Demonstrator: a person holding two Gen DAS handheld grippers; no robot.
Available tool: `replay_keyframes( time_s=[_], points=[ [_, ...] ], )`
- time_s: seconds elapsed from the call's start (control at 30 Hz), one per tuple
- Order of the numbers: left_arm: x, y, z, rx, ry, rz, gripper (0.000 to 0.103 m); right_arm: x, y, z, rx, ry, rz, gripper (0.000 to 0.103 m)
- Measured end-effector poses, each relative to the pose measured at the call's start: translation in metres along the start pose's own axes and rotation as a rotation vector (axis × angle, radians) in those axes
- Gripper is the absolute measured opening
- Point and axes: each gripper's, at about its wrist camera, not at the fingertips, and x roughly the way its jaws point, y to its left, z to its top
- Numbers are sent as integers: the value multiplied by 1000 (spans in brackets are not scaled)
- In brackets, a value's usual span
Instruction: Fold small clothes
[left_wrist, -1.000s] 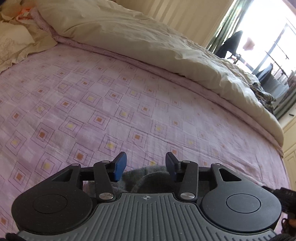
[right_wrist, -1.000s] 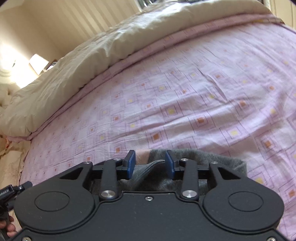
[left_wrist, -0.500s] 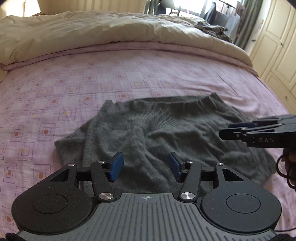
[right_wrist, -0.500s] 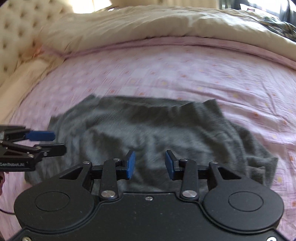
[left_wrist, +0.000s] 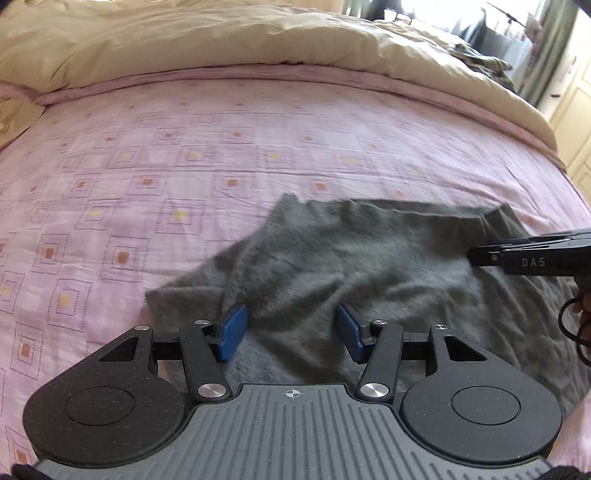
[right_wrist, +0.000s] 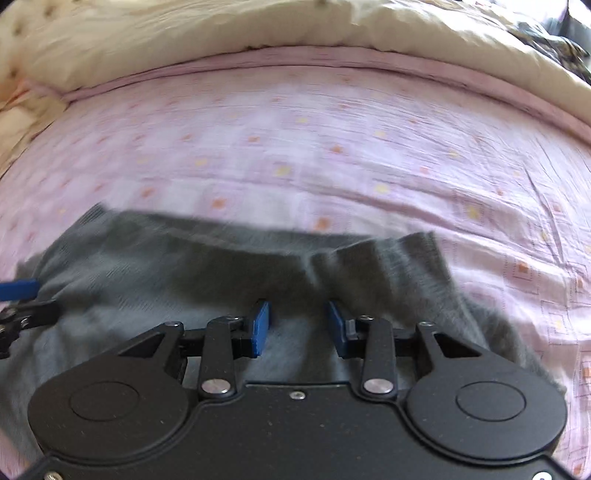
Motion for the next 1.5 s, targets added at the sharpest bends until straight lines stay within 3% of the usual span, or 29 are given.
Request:
replay_keyframes(
  time_s=[0.17,0.33,0.5,0.63,0.77,0.9,0.97,1.07,1.23,1.37,1.5],
  points=[
    [4,8,8,-9,5,70,54,2,-6,10,-8,10,-2,46],
    [-6,30,10,-126,9,119,54,-17,-2,9,-6,-39,-43,48],
    [-26,35,1,-185,-1,153,55,-48,36,-10,-123,-115,29,58],
    [-43,34,-17,-231,11,157,58,-43,72,-27,-186,-63,58,58],
    [-58,28,-39,-262,34,145,59,-15,86,-27,-194,-12,-4,63],
    [-70,19,-59,-244,62,134,59,-13,76,-10,-142,13,-42,68],
    [-75,15,-66,-236,75,127,60,-24,73,-9,-140,-21,-38,71],
    [-78,9,-77,-221,91,104,62,-47,60,-21,-113,-65,0,83],
    [-74,2,-89,-184,109,71,66,-77,24,-56,5,-41,34,83],
    [-62,8,-95,-188,138,70,67,-90,-16,-91,135,20,-57,84],
    [-56,9,-98,-144,125,68,74,-98,-59,-119,304,86,-153,84]
  ],
)
